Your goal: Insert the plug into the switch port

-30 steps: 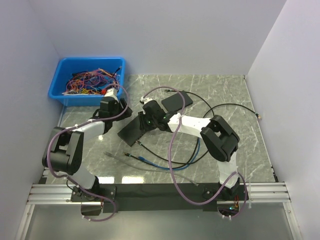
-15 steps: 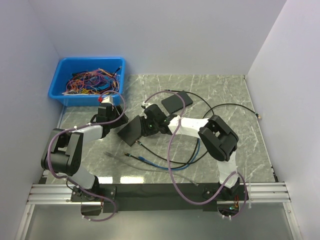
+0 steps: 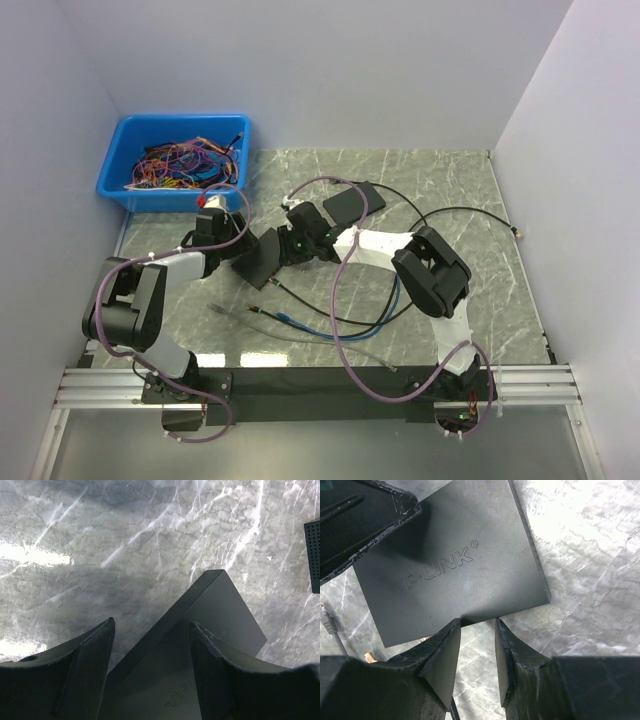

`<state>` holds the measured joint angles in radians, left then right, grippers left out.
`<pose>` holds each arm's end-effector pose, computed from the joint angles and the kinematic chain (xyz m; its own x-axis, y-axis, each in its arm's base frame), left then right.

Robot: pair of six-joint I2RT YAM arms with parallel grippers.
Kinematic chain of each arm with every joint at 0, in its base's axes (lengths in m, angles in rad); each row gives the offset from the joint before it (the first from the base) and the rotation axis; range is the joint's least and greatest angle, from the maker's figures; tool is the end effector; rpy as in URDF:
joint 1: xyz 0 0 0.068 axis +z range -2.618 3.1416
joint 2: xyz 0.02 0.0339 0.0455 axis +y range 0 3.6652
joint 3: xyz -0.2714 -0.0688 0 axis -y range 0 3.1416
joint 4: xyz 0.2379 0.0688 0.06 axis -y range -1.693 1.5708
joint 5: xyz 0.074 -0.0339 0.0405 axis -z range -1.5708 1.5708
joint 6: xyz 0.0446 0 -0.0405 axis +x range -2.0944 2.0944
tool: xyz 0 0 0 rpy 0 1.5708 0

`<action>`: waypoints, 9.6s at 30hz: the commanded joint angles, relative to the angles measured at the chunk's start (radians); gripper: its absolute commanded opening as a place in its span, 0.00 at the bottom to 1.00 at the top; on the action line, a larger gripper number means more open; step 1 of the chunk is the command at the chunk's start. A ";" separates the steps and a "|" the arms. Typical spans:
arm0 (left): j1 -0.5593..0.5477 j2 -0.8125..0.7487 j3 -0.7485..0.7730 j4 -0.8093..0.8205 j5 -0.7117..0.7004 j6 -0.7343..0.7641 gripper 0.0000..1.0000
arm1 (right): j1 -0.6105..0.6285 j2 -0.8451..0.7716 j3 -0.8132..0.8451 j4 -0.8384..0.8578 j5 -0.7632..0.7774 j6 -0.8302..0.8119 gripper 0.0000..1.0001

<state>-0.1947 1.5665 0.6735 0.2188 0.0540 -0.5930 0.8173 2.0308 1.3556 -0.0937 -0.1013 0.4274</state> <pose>0.3011 -0.0618 0.1632 -0.6390 -0.4428 -0.6290 -0.1478 0.8731 -0.4645 0.3038 0.3304 0.1725 -0.7543 -0.2013 -0.6249 -0.5083 0.7814 0.3619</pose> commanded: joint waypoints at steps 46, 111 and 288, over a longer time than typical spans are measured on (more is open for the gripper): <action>0.124 -0.123 -0.140 0.154 0.104 -0.047 0.65 | 0.355 -0.035 -0.030 0.023 0.064 -0.308 0.46; 0.060 -0.740 -0.552 0.614 0.483 -0.340 0.60 | -0.087 -0.164 -0.490 1.038 -0.713 0.384 0.00; 0.057 -0.176 -0.091 0.229 0.147 -0.159 0.61 | 0.091 -0.113 -0.128 -0.029 0.132 -0.144 0.00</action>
<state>-0.1543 1.3365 0.5354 0.3347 0.1589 -0.7937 0.9108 1.9163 1.1790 -0.1257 0.0505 0.2729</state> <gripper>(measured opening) 0.613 0.046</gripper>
